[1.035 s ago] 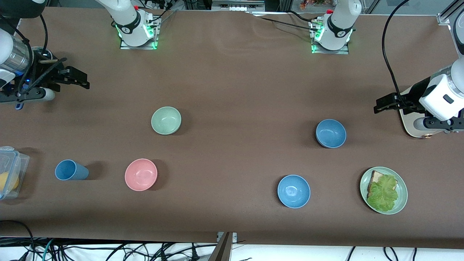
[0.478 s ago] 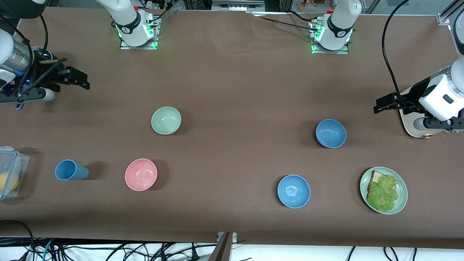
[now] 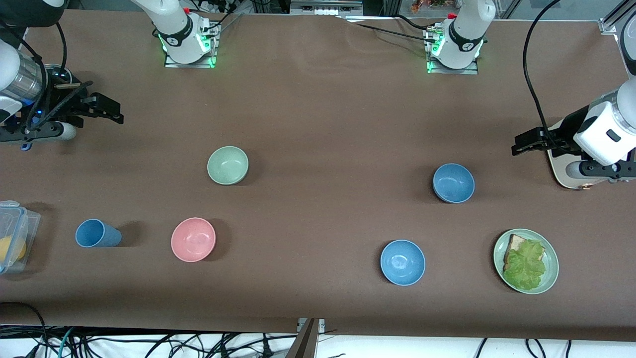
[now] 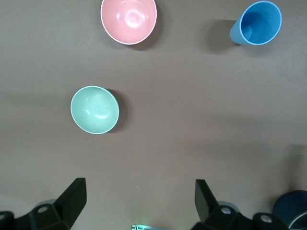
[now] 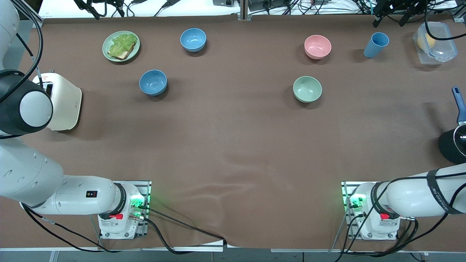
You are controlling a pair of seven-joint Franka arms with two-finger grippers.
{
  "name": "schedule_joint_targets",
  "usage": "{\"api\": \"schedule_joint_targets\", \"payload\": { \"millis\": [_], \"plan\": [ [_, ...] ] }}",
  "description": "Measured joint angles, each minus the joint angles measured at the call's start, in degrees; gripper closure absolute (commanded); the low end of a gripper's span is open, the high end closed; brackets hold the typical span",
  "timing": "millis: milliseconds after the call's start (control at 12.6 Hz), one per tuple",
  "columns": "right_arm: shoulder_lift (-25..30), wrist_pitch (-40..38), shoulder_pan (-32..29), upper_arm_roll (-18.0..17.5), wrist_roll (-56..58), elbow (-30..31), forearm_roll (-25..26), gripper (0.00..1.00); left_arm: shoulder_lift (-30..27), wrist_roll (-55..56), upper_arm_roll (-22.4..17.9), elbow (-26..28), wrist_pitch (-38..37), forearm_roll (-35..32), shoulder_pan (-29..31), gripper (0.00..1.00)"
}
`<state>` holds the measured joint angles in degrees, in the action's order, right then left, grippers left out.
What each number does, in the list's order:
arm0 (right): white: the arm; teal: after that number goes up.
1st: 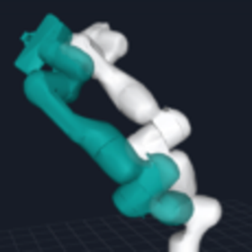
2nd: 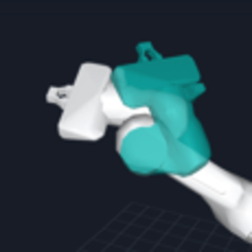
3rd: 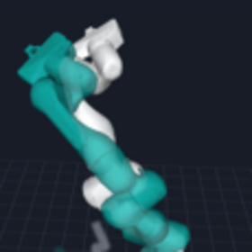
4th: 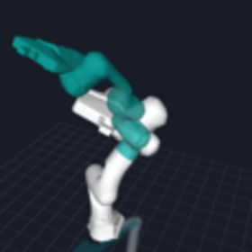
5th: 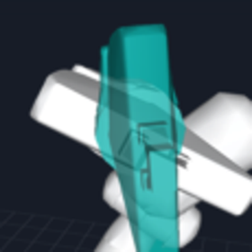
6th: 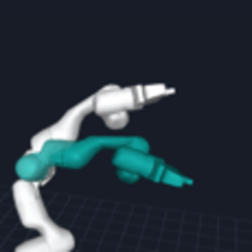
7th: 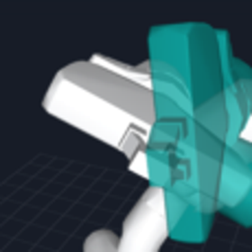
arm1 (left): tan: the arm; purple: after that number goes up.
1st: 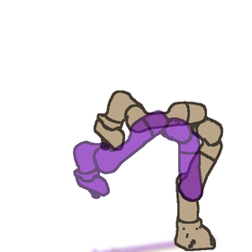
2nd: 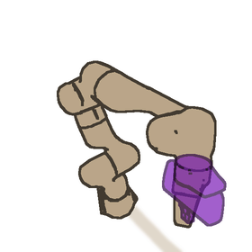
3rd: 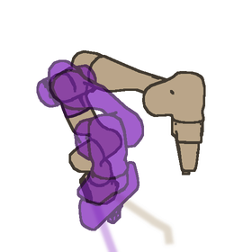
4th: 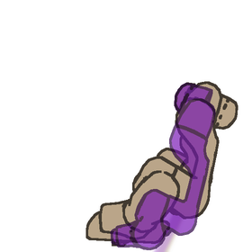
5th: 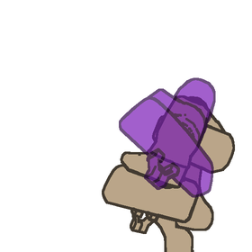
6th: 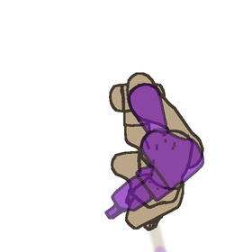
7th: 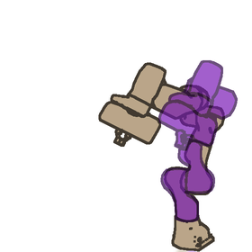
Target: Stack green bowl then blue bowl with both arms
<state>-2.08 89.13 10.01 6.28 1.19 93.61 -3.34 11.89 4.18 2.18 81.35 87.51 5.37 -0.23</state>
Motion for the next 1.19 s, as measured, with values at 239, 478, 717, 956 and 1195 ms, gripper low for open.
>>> {"api": "schedule_joint_targets", "payload": {
  "millis": [239,478,717,956,1195],
  "plan": [
    [-0.1,0.2,0.0,0.0,0.0,0.1,0.0,0.00,0.0,0.0,0.0,0.0,0.0,0.0,0.0,0.00],
    [-0.7,0.7,0.0,0.0,0.0,0.2,0.0,0.00,0.0,0.0,0.0,0.0,0.0,0.0,0.0,0.00],
    [-1.2,0.8,0.0,0.0,0.0,0.2,0.0,0.00,0.0,0.0,0.0,0.0,0.0,0.0,0.0,0.00],
    [-1.2,0.8,-0.1,0.0,0.0,0.2,0.0,0.00,0.0,0.0,0.0,0.0,0.0,0.0,0.0,0.00],
    [-1.2,0.9,-0.1,0.0,0.0,0.2,0.0,0.00,0.0,0.0,0.0,0.0,0.0,0.0,0.0,0.00]
  ]
}}
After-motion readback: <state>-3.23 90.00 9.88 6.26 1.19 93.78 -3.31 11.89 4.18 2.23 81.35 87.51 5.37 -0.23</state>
